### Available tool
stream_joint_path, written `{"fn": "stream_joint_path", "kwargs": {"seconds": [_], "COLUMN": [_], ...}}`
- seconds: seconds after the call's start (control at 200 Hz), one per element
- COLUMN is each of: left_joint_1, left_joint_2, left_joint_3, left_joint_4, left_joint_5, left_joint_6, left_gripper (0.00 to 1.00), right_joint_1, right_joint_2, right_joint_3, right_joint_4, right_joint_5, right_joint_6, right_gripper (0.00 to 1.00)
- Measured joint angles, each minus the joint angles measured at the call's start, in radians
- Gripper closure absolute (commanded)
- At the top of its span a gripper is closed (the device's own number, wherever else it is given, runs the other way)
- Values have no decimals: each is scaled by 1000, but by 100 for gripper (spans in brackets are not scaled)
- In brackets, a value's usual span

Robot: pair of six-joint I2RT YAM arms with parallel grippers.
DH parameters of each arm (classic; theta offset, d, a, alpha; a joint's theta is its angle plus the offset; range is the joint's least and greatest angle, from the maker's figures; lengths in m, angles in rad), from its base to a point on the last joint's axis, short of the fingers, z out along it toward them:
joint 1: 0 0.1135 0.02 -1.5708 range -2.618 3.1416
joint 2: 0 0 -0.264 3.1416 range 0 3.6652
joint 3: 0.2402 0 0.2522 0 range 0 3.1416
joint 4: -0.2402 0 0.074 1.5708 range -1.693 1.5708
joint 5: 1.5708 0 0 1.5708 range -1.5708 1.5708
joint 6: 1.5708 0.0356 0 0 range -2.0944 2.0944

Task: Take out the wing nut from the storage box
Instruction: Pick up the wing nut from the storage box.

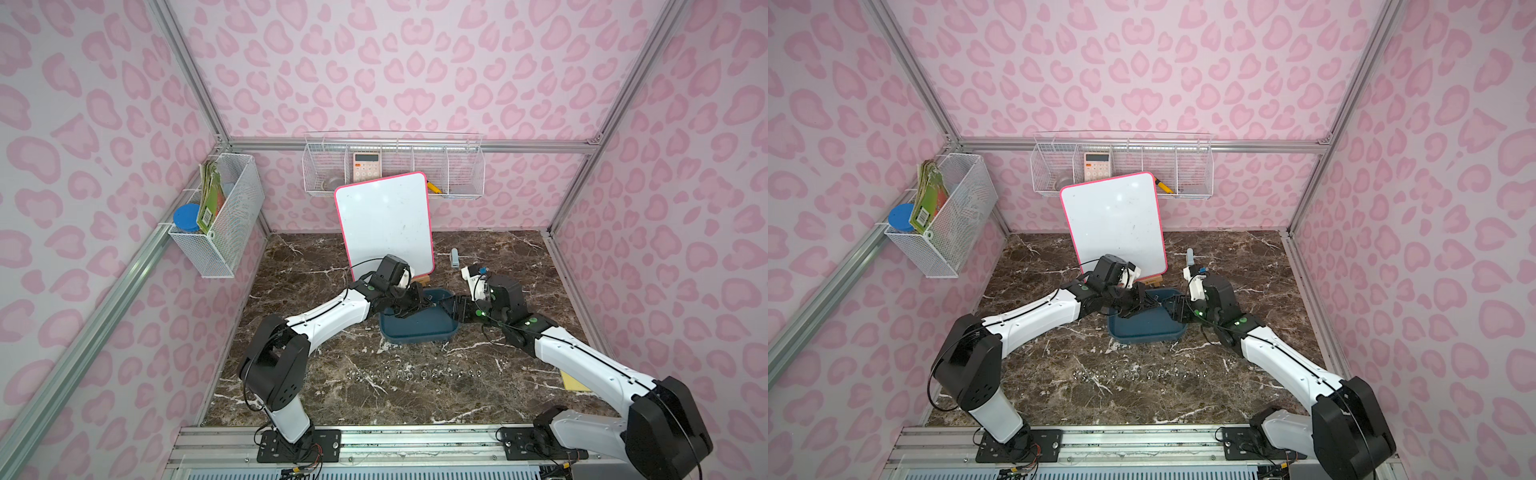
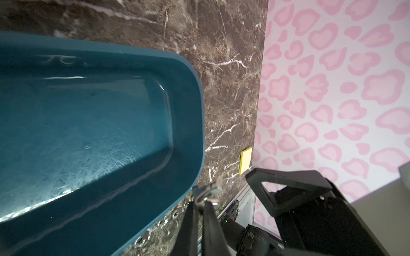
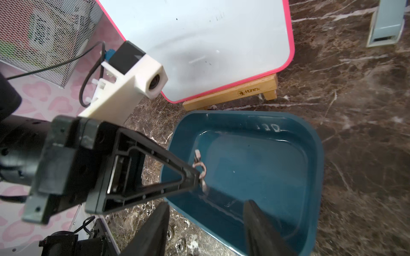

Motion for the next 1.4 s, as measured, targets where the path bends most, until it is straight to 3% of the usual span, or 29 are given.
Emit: {"fn": "stream_joint_path", "kwargs": {"seconds": [0.835, 1.01, 1.07, 1.2, 1.4], "left_joint_1": [-34, -35, -34, -34, -34], "left_joint_2": [-17, -14, -14, -14, -37], "left_joint_3": [5, 5, 5, 5, 6], "left_joint_4": [-18, -26, -31, -30, -48], "left_joint_5": [37, 36, 38, 37, 15], "left_joint_6": [45, 45, 45, 46, 53], "left_gripper": [99, 99, 99, 84, 44], "right_joint_1": [12, 13, 14, 14, 2], "right_joint_2": [146, 153, 153, 153, 132], "right_joint_3": [88, 82, 82, 83, 88], "right_joint_4": [3, 18, 18, 15, -19], "right_joint_5": [-58, -76, -79, -80, -59], "right_joint_6": [-5, -5, -4, -5, -6], "right_gripper": [76, 100, 100, 100, 100]}}
